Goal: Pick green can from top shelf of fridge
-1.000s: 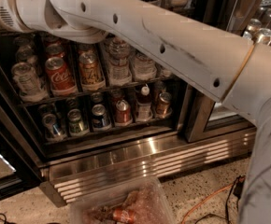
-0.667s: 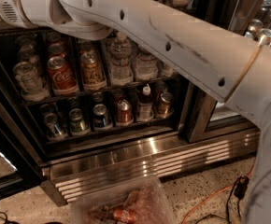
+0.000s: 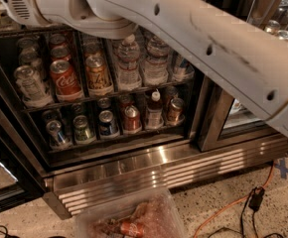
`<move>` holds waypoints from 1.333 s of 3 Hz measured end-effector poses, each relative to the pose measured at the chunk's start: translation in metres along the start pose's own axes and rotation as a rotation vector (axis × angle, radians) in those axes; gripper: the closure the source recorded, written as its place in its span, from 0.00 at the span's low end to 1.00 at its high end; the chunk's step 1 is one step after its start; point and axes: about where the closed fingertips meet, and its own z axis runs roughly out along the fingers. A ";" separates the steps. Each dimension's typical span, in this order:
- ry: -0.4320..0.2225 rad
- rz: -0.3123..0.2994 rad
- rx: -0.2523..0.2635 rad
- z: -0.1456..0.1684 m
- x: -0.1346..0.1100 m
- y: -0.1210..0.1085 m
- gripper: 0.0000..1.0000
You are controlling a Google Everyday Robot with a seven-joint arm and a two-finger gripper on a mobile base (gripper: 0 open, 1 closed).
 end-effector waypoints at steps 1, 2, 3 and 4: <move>0.051 -0.004 -0.026 -0.022 0.015 0.007 1.00; 0.130 0.030 -0.052 -0.048 0.055 0.004 1.00; 0.198 0.091 -0.045 -0.076 0.099 -0.005 1.00; 0.244 0.142 -0.028 -0.098 0.131 -0.015 1.00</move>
Offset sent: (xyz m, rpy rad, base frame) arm 0.0031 -0.0858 -0.1066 -0.2203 0.1230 0.0438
